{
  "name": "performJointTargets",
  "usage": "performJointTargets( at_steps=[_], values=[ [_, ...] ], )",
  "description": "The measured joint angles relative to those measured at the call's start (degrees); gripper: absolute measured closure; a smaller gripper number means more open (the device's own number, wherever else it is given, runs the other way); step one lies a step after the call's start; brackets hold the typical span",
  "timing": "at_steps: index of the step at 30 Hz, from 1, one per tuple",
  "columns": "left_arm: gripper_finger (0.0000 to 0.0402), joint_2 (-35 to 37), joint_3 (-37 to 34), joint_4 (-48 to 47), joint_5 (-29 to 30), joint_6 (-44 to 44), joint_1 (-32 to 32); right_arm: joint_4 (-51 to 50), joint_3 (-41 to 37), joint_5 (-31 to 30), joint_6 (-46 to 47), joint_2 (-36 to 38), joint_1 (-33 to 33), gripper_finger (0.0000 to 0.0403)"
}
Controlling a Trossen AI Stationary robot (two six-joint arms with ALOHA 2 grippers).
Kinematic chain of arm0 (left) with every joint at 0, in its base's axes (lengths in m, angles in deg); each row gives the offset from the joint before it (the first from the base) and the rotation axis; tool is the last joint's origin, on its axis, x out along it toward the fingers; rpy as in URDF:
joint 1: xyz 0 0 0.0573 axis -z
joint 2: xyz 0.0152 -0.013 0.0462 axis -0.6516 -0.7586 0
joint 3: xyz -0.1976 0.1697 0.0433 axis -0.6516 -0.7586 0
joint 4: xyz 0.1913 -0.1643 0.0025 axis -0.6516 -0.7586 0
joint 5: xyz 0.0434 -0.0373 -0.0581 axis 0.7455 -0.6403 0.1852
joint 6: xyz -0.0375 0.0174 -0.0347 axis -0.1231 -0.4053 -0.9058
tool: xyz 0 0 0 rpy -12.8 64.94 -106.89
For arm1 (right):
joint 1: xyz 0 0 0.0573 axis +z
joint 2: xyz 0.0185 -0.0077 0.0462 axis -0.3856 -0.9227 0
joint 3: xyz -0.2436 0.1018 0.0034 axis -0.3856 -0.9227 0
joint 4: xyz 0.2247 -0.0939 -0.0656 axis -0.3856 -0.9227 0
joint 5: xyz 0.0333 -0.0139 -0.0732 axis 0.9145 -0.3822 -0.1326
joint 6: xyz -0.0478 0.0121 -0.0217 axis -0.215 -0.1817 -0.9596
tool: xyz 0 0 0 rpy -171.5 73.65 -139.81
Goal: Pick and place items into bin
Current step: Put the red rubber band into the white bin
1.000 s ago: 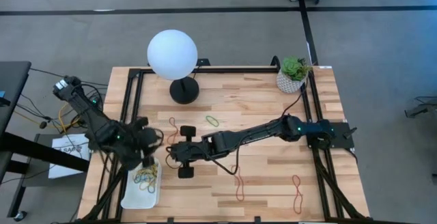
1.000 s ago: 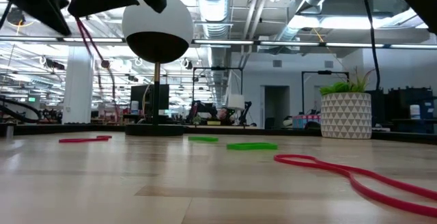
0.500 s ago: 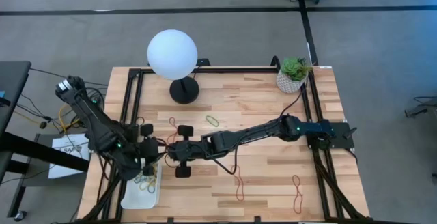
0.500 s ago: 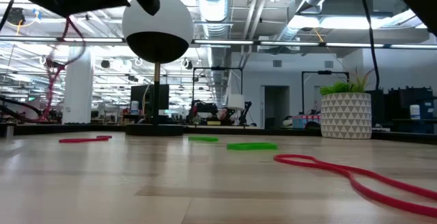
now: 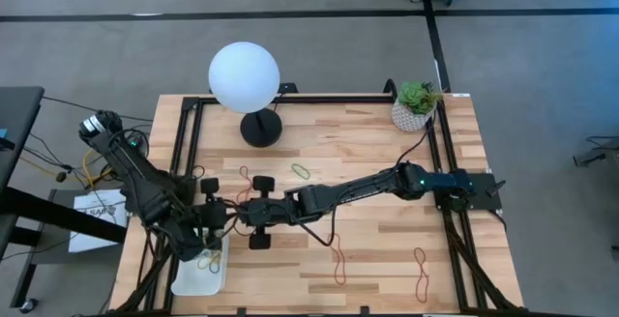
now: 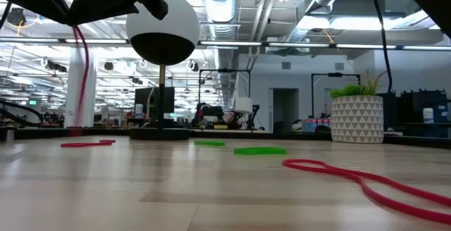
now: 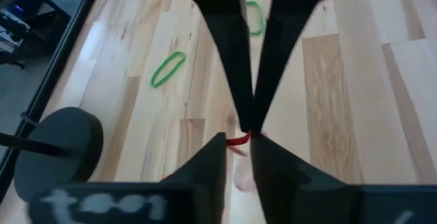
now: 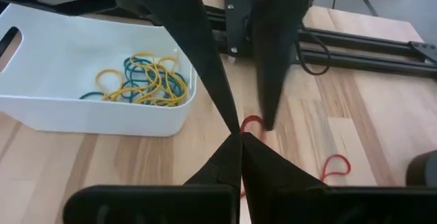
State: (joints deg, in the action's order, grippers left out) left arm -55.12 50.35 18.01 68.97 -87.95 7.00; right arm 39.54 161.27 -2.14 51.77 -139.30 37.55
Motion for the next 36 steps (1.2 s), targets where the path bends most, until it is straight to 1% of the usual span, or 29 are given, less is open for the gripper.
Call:
performJointTargets(
  at_steps=[3,5,15,19,22,25,30,33,36],
  values=[
    [0.0381,-0.2,-0.1,0.2,-1.0,1.6,-0.1,2.8,0.3,0.4,-0.3,0.1,0.1,0.0403],
    [0.0396,-0.2,-0.1,0.2,-1.2,2.0,-0.3,3.8,0.4,0.5,-0.5,0.4,0.1,0.0403],
    [0.0401,-0.2,-0.1,0.1,-1.8,0.5,-0.2,3.3,0.3,0.2,-0.3,0.2,0.1,0.0403],
    [0.0401,-0.1,-0.1,-0.1,-2.0,-0.7,-0.2,-0.8,0.3,0.2,0.5,0.2,0.1,0.0403],
    [0.0401,-0.1,-0.1,-0.3,-3.4,-2.7,-0.1,-5.2,0.3,0.1,3.0,0.2,0.1,0.0401],
    [0.0401,-0.1,-0.1,-0.6,-5.5,-3.6,-0.1,-10.2,0.3,-0.1,4.7,0.2,0.3,0.0384],
    [0.0401,-0.1,-0.1,-0.5,-7.8,-4.0,-0.1,-16.2,0.3,0.0,9.5,0.2,0.9,0.0335],
    [0.0401,-0.1,0.5,-0.3,-12.0,-5.2,0.1,-20.1,0.2,0.2,12.9,0.2,1.0,0.0313],
    [0.0401,0.0,2.3,0.1,-19.0,-6.7,1.2,-24.4,0.2,0.2,16.8,0.2,1.2,0.0302]
  ],
)
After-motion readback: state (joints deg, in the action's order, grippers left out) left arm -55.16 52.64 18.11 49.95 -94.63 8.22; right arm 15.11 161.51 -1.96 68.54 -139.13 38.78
